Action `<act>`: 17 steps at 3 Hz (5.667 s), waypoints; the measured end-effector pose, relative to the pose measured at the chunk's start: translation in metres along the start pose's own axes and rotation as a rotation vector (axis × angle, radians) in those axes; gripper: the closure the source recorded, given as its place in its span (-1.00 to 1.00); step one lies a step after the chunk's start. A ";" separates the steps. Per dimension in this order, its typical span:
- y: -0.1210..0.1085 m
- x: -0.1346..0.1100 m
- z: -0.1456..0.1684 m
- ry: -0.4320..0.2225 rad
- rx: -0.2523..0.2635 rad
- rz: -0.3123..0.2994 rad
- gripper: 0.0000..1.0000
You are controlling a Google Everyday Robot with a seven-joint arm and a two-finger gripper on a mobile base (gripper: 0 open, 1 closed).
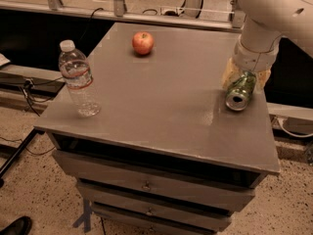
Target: Move green can near water bottle
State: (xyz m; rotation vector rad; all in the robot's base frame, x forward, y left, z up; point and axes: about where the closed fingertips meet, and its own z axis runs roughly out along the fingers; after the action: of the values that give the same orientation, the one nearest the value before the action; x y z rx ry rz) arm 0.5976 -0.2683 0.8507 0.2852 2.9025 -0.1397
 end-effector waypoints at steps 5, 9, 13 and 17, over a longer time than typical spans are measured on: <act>0.061 0.012 -0.038 -0.032 -0.131 -0.148 1.00; 0.252 0.091 -0.103 -0.024 -0.484 -0.493 1.00; 0.334 0.111 -0.091 0.079 -0.634 -0.513 -0.25; 0.325 0.080 -0.073 0.090 -0.677 -0.399 -1.00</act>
Offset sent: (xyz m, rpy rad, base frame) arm -0.0004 0.0756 0.0426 0.0418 -0.0300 0.2196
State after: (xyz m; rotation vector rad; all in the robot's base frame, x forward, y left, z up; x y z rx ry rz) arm 0.5717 0.0724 0.8800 -0.4090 2.8425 0.7912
